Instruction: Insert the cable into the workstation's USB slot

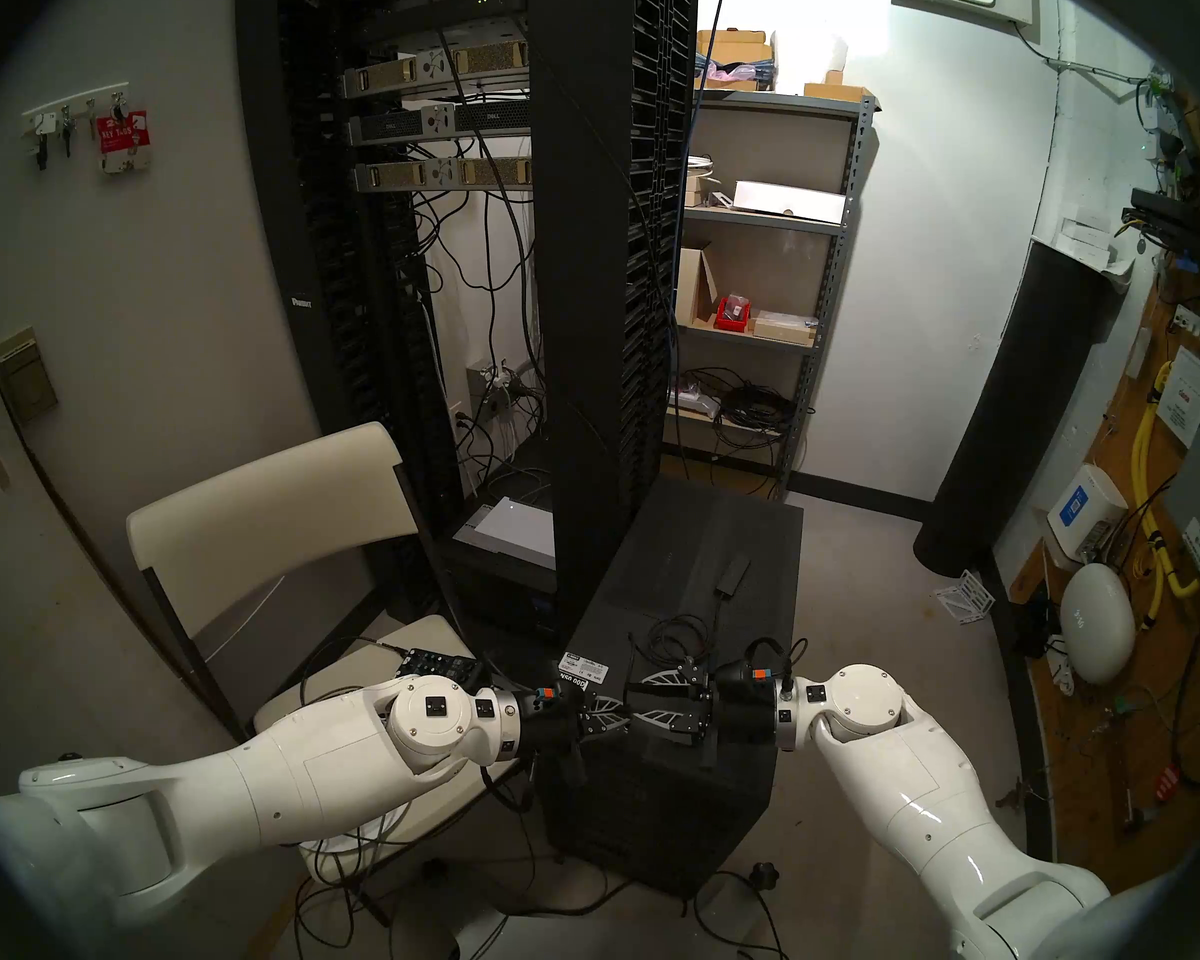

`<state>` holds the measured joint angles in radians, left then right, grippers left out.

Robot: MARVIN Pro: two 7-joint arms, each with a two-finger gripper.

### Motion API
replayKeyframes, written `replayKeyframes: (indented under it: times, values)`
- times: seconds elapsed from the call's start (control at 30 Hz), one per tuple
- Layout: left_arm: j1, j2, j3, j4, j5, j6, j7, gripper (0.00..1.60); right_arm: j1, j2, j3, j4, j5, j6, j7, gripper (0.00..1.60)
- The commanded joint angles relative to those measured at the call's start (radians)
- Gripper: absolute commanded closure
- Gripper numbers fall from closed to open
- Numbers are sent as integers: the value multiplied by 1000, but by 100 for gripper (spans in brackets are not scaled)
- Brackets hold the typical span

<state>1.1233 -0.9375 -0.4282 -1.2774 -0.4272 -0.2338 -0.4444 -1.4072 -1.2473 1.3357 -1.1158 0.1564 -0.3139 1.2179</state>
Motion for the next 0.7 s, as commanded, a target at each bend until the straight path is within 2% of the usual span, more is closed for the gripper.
replayKeyframes:
  times: [0.0, 0.23, 0.53, 0.67]
  values:
    - [-12, -1, -7, -17, 0, -3, -3, 160, 41, -16, -1, 8, 1, -2, -4, 68]
    - [-13, -2, -6, -20, 8, 5, -5, 160, 55, -20, -8, 40, -6, -4, -6, 75]
    - [-11, -11, -3, -6, 24, 2, -4, 160, 56, -19, -12, 46, -2, -6, -1, 68]
    - [-11, -15, -3, -1, 30, -1, 0, 160, 55, -19, -13, 44, 0, -3, 1, 71]
